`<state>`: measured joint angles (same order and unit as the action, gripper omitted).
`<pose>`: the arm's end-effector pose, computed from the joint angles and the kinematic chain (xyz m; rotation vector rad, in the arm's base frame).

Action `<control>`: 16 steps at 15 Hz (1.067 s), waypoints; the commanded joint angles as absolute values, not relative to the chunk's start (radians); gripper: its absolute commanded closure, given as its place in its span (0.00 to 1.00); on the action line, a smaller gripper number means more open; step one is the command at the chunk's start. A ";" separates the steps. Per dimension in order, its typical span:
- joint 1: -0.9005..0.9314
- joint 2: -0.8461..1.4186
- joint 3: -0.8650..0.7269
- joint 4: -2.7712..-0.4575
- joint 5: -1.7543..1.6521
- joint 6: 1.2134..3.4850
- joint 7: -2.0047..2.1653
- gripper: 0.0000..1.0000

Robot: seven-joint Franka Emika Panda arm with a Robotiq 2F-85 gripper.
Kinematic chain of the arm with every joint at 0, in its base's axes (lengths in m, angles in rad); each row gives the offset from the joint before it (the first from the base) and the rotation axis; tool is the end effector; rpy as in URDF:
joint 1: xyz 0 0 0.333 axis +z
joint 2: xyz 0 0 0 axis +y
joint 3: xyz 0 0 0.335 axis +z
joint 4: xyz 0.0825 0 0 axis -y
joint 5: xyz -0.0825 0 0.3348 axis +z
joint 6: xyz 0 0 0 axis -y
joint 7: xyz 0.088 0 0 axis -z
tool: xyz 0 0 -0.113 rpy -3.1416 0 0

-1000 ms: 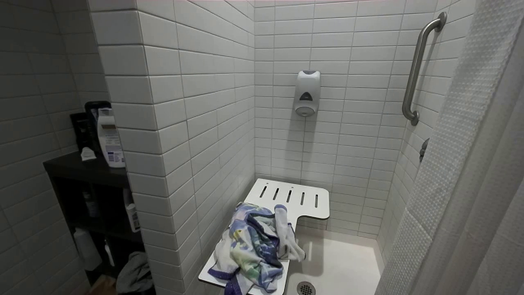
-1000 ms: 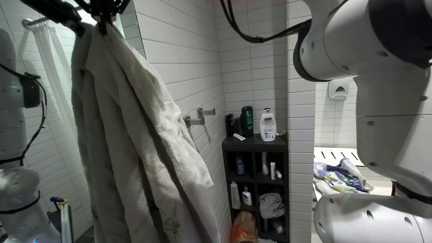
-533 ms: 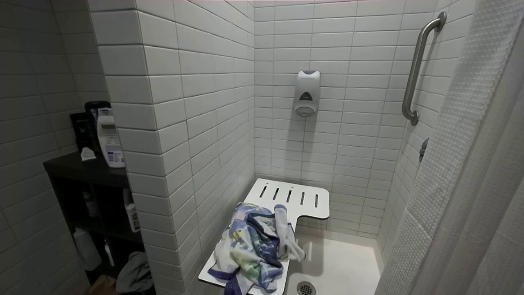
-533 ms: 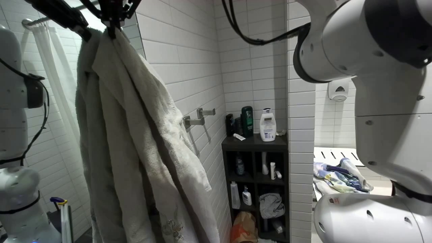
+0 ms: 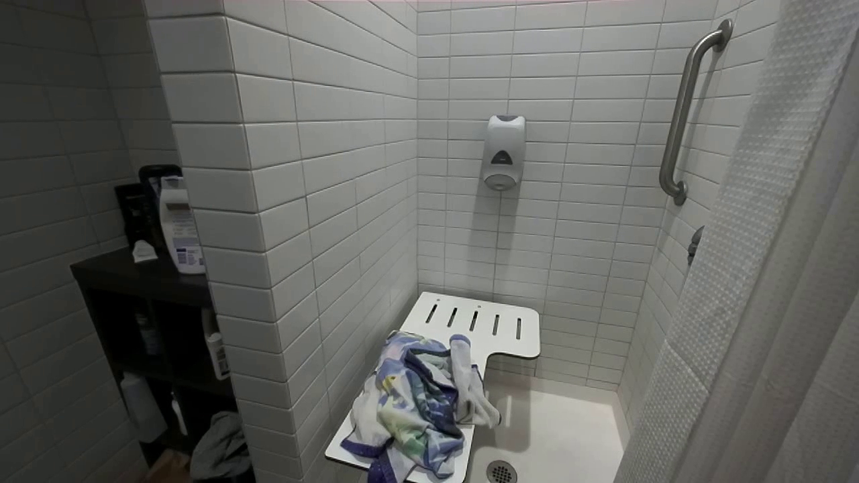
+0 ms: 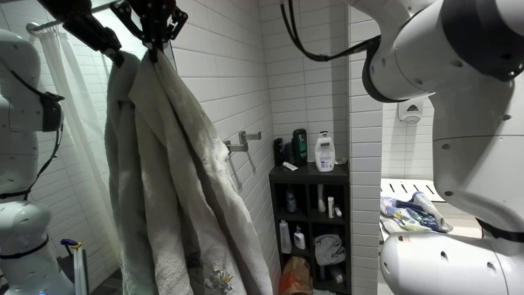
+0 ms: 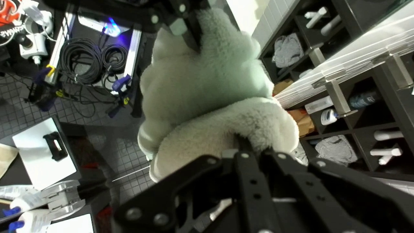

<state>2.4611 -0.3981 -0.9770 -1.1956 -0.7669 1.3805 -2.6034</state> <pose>0.2814 0.3243 0.8397 -0.8055 2.5072 0.1163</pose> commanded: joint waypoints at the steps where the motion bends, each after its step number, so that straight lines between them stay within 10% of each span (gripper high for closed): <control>1: 2.243 -0.387 -0.903 -1.333 -0.659 1.494 -2.583 0.98; 16: 1.316 -0.467 -0.142 -1.471 -0.625 1.433 -2.449 0.98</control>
<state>1.4900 -0.4509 -0.2261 -1.5163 -0.6842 1.4695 -2.4413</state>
